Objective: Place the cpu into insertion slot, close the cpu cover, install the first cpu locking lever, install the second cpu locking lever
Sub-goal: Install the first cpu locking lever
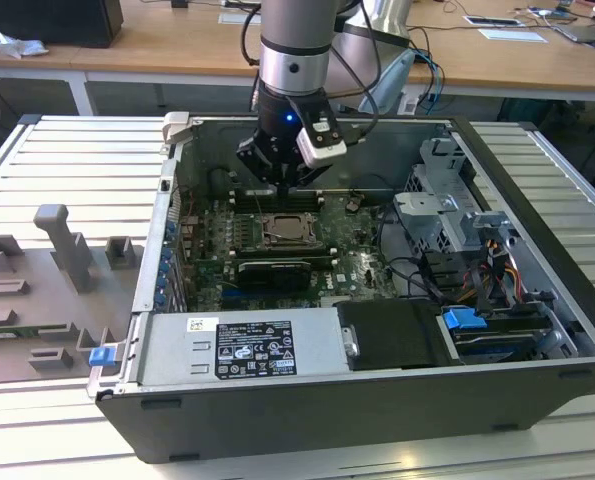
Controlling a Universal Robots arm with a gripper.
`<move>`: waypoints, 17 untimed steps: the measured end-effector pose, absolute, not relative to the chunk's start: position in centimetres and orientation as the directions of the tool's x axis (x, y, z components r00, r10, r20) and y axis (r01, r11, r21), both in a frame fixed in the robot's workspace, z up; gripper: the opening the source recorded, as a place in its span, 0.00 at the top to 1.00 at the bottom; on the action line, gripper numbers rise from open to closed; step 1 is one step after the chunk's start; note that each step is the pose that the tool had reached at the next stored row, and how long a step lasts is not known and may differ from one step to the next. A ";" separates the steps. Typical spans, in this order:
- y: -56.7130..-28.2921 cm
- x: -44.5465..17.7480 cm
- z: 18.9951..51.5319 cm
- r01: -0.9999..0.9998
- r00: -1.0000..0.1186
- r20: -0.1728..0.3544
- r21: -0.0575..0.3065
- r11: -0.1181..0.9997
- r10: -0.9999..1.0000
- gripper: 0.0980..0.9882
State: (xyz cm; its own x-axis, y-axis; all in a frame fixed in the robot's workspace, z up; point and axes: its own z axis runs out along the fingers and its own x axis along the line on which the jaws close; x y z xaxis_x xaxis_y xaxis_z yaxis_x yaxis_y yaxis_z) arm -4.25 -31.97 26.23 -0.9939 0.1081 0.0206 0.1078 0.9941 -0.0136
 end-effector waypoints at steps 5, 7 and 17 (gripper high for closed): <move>-32.0 -4.2 26.2 0.043 -0.999 0.020 -0.014 0.999 0.043 0.99; -32.0 -4.2 26.2 0.014 -1.000 0.020 -0.014 1.000 0.015 0.99; -32.0 -4.3 26.2 -0.078 -0.997 0.020 -0.014 0.997 -0.078 0.99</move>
